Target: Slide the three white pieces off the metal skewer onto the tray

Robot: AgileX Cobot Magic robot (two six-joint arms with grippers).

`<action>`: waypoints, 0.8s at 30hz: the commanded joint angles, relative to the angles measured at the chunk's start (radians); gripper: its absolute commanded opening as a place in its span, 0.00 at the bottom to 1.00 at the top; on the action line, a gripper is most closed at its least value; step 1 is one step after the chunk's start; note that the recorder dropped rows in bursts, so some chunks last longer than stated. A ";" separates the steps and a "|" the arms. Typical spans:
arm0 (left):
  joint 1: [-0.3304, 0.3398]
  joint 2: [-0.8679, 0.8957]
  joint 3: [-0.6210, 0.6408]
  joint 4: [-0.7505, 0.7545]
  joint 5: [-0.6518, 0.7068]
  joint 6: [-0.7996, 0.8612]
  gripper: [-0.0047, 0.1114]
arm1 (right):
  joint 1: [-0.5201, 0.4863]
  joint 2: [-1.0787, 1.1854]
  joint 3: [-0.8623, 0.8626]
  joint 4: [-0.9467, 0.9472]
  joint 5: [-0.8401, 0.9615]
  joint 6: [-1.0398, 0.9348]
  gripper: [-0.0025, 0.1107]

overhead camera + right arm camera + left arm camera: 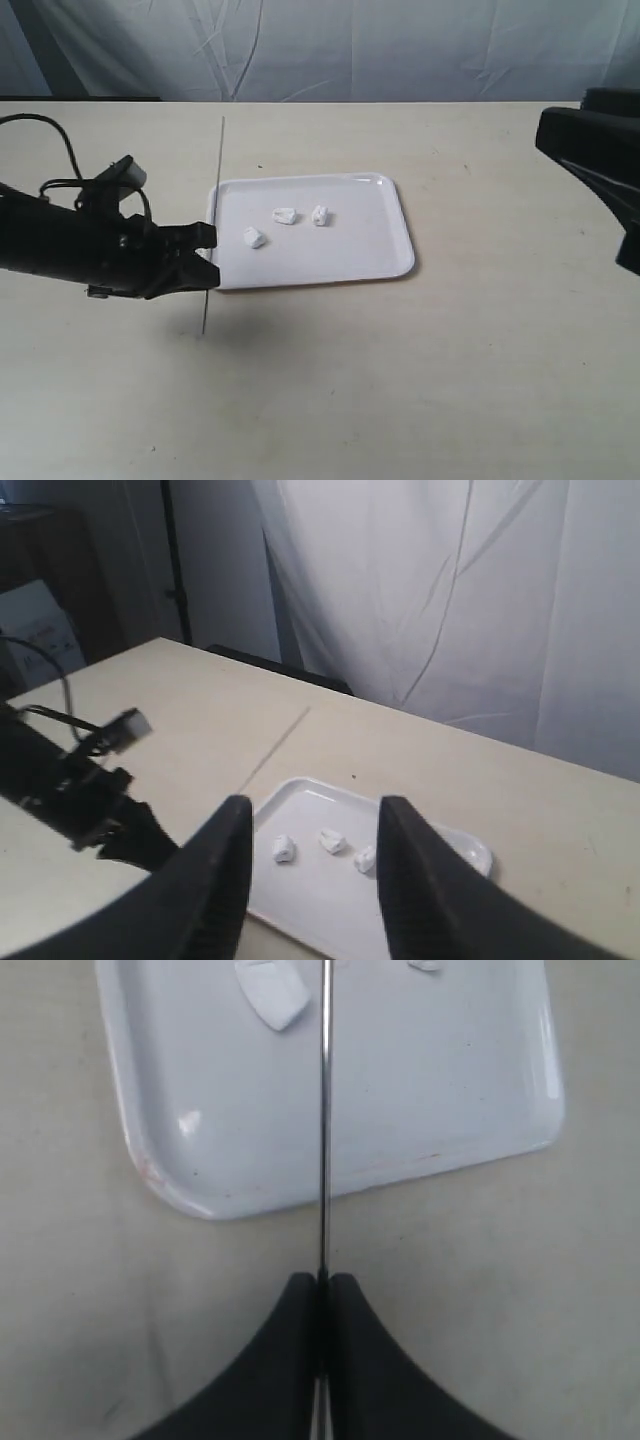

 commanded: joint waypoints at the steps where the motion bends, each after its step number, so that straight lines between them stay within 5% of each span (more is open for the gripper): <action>1: -0.006 0.134 -0.069 -0.058 0.048 0.007 0.04 | -0.004 -0.062 0.004 -0.039 0.068 0.035 0.37; 13: 0.004 0.191 -0.144 0.004 0.053 0.034 0.23 | -0.004 -0.170 0.004 -0.699 0.235 0.636 0.37; 17: 0.004 0.176 -0.144 0.078 0.054 0.026 0.18 | -0.004 -0.215 0.004 -0.824 0.288 0.739 0.37; 20: 0.004 0.126 -0.144 0.157 0.054 0.013 0.04 | -0.004 -0.276 0.004 -0.948 0.295 0.838 0.24; 24: 0.003 0.004 -0.117 0.235 0.034 -0.057 0.04 | -0.004 -0.362 0.004 -1.058 0.358 0.923 0.02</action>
